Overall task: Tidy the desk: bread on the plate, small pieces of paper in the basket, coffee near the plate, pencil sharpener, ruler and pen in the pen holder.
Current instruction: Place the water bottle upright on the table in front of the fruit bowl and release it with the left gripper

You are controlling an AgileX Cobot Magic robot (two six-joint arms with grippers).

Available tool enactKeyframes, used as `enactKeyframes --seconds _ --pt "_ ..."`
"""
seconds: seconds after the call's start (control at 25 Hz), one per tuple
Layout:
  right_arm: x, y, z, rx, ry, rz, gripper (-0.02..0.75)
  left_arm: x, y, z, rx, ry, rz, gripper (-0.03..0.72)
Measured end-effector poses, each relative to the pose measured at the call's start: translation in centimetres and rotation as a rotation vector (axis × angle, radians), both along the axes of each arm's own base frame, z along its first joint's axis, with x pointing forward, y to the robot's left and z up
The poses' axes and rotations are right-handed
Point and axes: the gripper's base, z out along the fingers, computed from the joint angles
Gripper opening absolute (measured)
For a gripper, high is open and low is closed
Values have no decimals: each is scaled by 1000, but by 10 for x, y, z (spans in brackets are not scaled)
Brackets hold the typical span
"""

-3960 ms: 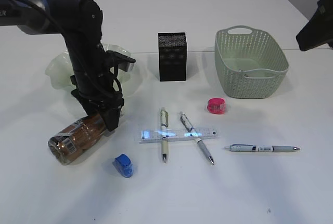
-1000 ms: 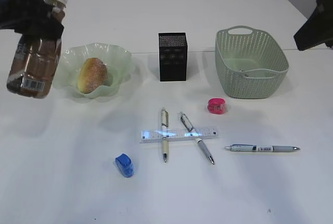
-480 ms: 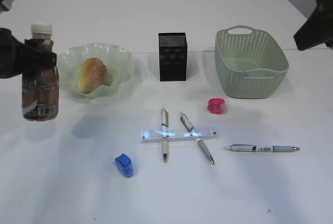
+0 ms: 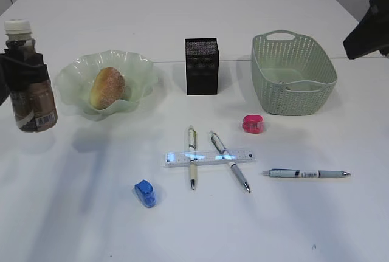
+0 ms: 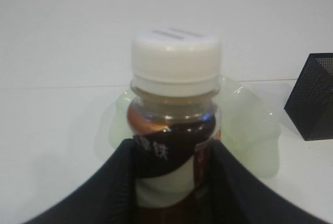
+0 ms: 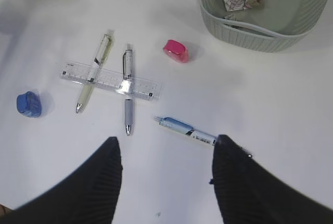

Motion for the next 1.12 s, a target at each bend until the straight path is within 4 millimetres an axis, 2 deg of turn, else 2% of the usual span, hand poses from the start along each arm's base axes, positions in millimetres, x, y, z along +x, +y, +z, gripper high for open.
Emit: enactKeyframes --seconds 0.32,0.64,1.12 --pt "0 1 0 16 1 1 443 9 -9 -22 -25 -37 -73 279" --pt "0 2 1 23 2 1 443 -1 -10 -52 -24 -94 -110 278" --pt "0 3 1 37 3 3 443 2 -13 -66 -26 -165 -145 278"
